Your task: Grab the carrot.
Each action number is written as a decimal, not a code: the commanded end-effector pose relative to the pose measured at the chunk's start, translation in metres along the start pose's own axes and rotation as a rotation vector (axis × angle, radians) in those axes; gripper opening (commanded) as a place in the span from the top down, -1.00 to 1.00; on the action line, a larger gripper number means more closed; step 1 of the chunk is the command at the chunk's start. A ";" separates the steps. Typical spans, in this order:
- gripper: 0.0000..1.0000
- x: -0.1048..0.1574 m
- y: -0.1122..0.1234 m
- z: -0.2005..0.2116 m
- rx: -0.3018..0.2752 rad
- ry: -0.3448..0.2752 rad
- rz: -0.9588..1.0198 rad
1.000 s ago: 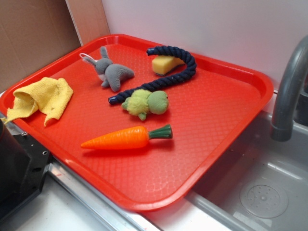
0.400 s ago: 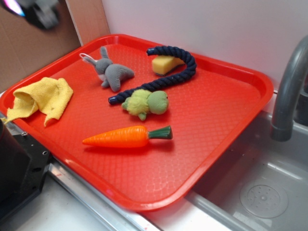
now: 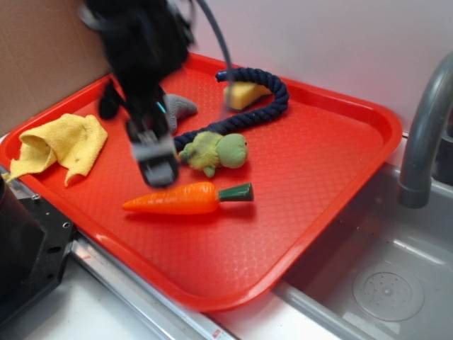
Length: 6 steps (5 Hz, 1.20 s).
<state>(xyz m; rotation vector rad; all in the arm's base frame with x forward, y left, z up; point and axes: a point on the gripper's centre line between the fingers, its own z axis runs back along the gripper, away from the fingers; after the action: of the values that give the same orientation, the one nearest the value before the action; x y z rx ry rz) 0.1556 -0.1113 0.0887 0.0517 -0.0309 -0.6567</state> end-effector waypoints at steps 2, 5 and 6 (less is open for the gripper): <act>-0.89 0.002 0.011 -0.059 -0.116 -0.027 -0.045; 1.00 0.000 0.013 -0.018 -0.020 0.003 0.104; 1.00 0.000 0.022 0.031 0.070 -0.116 0.226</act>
<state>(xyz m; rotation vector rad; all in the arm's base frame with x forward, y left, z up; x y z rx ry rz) 0.1734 -0.0857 0.1115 0.0911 -0.1134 -0.4298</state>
